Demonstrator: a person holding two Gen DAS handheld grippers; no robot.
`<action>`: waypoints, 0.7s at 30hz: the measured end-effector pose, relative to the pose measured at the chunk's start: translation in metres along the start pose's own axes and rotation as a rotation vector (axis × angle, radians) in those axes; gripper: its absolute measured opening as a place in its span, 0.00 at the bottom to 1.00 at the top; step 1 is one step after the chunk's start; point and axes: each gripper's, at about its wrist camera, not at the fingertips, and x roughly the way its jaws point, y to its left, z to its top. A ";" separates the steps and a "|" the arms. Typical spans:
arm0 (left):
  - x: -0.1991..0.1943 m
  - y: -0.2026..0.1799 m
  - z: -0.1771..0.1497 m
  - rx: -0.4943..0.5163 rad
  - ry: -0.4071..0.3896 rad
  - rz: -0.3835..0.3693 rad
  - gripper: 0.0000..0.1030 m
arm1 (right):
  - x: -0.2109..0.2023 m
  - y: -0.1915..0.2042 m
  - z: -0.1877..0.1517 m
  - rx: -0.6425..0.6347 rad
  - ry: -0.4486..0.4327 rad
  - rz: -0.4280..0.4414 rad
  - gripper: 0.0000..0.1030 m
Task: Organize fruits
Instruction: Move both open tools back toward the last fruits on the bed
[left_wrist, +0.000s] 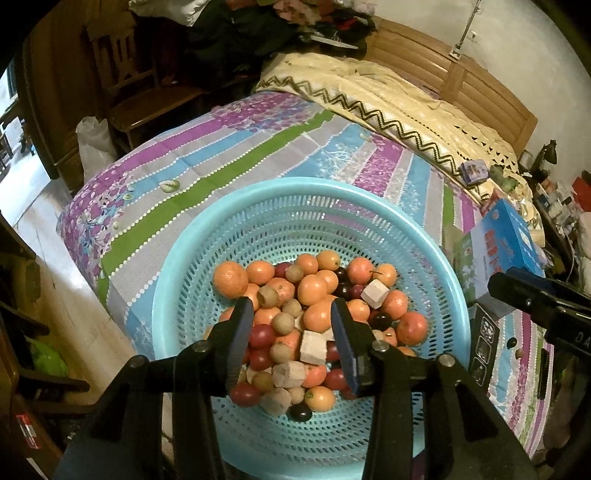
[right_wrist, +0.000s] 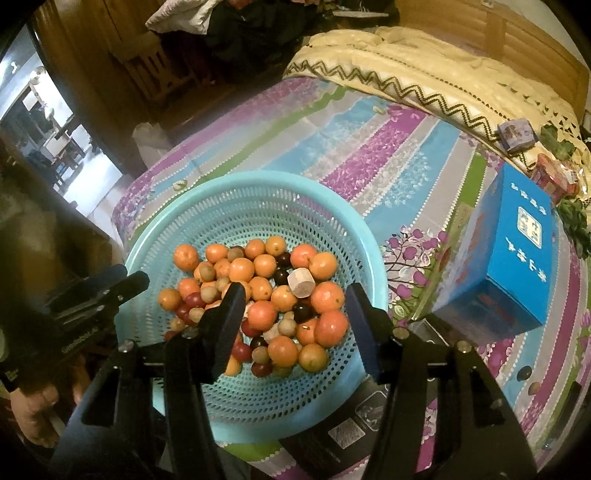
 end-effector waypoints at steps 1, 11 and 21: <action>-0.004 -0.002 -0.003 0.000 -0.007 -0.008 0.43 | -0.005 0.000 -0.004 0.001 -0.011 0.004 0.56; -0.040 -0.040 -0.067 0.104 -0.065 -0.067 0.54 | -0.066 0.003 -0.092 -0.006 -0.130 -0.023 0.56; -0.046 -0.096 -0.098 0.208 -0.062 -0.119 0.55 | -0.082 -0.031 -0.167 0.087 -0.098 -0.049 0.65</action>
